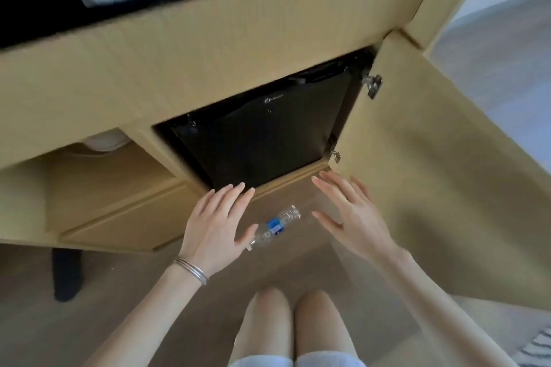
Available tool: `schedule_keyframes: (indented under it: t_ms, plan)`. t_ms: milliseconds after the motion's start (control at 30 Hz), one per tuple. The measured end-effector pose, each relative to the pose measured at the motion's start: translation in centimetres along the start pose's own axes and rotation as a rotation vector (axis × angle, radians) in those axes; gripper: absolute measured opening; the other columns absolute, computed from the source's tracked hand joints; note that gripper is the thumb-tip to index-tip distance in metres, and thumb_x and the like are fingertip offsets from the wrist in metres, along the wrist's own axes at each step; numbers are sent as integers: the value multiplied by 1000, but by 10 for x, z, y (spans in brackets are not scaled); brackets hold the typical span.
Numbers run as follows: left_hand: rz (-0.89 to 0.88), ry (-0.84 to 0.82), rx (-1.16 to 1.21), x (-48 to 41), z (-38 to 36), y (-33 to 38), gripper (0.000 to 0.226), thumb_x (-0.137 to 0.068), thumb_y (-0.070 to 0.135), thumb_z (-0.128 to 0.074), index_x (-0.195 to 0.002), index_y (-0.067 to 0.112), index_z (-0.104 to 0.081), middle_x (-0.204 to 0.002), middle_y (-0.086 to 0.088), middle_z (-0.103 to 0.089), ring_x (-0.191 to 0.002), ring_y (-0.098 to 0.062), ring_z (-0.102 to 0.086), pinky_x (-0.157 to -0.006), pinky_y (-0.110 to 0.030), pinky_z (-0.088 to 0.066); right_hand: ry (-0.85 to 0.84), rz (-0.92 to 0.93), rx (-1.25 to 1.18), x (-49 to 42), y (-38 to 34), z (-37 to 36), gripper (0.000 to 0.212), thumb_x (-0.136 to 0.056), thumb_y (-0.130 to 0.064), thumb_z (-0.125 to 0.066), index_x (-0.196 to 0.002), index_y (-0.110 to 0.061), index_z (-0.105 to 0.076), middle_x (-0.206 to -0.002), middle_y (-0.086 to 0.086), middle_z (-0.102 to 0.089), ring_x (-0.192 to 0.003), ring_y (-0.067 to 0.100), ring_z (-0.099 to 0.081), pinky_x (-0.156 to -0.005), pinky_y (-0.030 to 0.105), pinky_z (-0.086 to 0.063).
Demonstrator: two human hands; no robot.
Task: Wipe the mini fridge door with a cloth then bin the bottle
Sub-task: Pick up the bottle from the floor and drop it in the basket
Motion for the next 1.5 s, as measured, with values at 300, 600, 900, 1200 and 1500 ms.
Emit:
schedule_keyframes:
  t_ms: [300, 600, 900, 1200, 1500]
  plan:
    - [-2, -13, -38, -4, -199, -36, 60, -86, 51, -41, -129, 13, -61, -128, -4, -62, -113, -25, -60, -92, -36, -42, -133, 40, -74, 18, 84, -220, 53, -87, -45, -50, -134, -22, -46, -132, 0, -54, -119, 17, -49, -101, 45, -42]
    - [31, -11, 40, 1, -339, -56, 58, -84, 49, -44, -126, 14, -63, -127, -4, -64, -110, -24, -63, -82, -38, -51, -281, 80, -61, 29, 120, -360, 55, -86, -39, -61, -136, -22, -43, -137, -1, -50, -127, 16, -45, -108, 46, -36]
    - [102, -63, 122, 23, -404, -70, 55, -82, 46, -50, -123, 13, -64, -124, -4, -65, -107, -23, -63, -86, -37, -51, -441, 78, -92, 35, 120, -450, 62, -79, -41, -68, -134, -22, -48, -135, -3, -52, -127, 15, -44, -116, 45, -21]
    - [142, -127, 100, 27, -418, -87, 58, -83, 48, -45, -125, 12, -63, -126, -6, -63, -108, -25, -63, -89, -39, -52, -391, -36, 142, 65, 138, -454, 60, -54, -54, -81, -107, -32, -64, -97, -3, -64, -87, 24, -61, -72, 40, -47]
    - [79, -157, 1, 9, -418, -78, 60, -86, 49, -42, -127, 10, -61, -126, -9, -62, -109, -27, -62, -89, -42, -50, -330, -238, 14, 83, 154, -440, 58, -61, -49, -81, -110, -24, -63, -101, -6, -70, -70, 21, -68, -67, 29, -48]
Point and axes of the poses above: each hand's wrist, its own x-axis away from the middle knuckle, its own z-axis out of the back of the hand, y = z × x, the point moved 8 cm from there along -x, towards the middle knuckle
